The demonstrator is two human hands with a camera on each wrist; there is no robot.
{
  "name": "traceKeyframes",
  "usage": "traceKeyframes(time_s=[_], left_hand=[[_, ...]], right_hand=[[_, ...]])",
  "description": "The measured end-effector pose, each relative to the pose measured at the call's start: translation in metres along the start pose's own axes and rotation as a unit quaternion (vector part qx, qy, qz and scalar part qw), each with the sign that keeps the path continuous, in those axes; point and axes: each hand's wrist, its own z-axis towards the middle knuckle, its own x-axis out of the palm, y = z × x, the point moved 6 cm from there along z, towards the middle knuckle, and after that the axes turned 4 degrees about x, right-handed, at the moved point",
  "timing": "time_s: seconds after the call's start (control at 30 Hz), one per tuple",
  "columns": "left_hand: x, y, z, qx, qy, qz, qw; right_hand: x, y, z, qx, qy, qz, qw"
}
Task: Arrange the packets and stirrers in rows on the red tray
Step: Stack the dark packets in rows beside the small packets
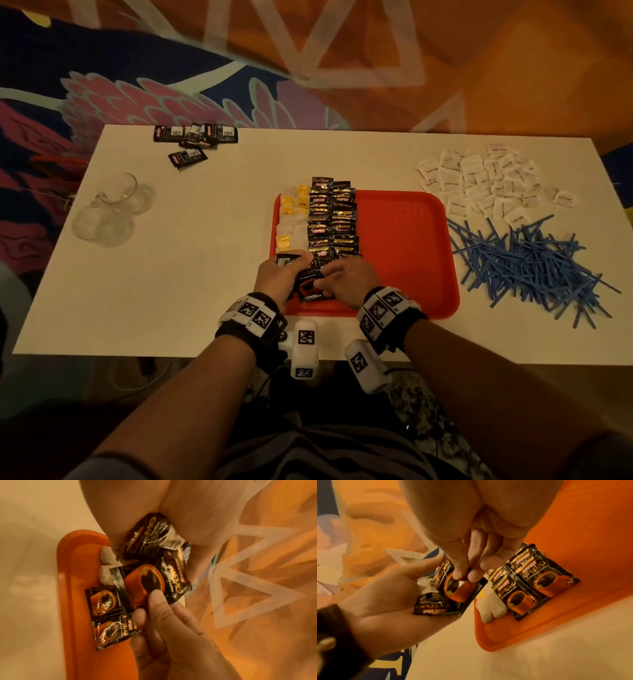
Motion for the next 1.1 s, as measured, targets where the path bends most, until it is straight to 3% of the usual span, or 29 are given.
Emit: traceKeyframes(time_s=[0.3, 0.53, 1.1], left_hand=[[-0.009, 0.017, 0.008, 0.024, -0.029, 0.067, 0.997], [-0.036, 0.026, 0.01, 0.017, -0.079, 0.082, 0.993], [-0.043, 0.037, 0.007, -0.021, -0.038, 0.052, 0.998]], right_hand=[[0.019, -0.024, 0.007, -0.024, -0.007, -0.056, 0.998], [0.009, -0.067, 0.026, 0.087, -0.039, -0.011, 0.995], [0.017, -0.085, 0.049, 0.122, -0.07, -0.105, 0.985]])
